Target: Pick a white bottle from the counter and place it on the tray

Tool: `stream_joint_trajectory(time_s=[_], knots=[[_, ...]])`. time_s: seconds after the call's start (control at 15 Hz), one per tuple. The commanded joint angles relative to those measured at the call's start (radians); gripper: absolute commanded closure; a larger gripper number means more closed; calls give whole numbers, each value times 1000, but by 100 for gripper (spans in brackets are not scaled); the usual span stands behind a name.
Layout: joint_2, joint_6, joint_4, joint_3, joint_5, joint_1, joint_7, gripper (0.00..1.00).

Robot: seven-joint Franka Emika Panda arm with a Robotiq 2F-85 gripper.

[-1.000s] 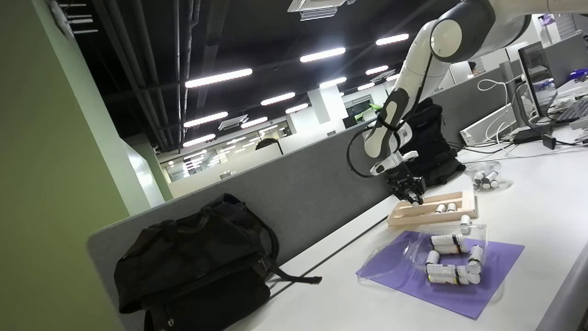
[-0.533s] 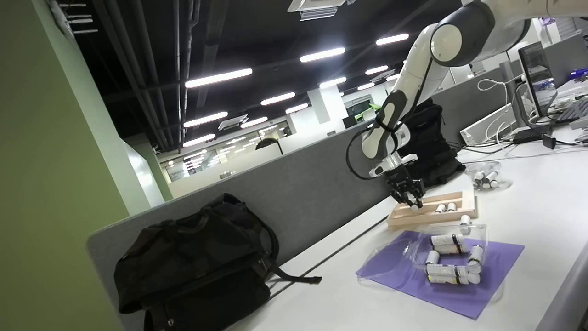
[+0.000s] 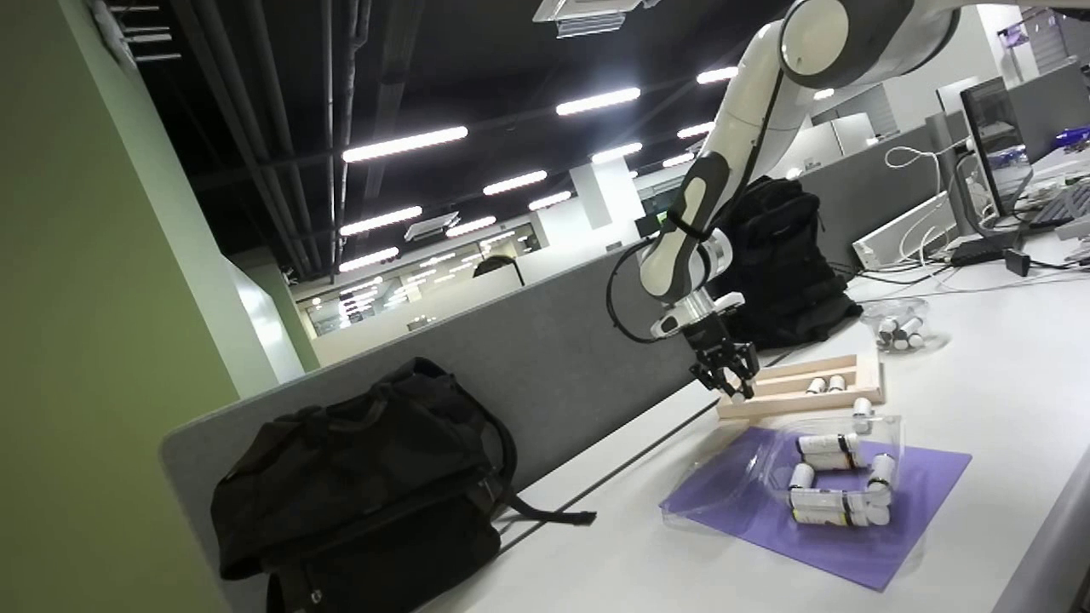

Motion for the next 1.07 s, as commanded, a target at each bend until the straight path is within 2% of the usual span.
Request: stream_joint_trajectory(time_s=[0.0, 1.0], knots=[[-82, 49, -112, -7, -10, 21, 67, 87], [-75, 104, -120, -70, -49, -1, 148, 87]])
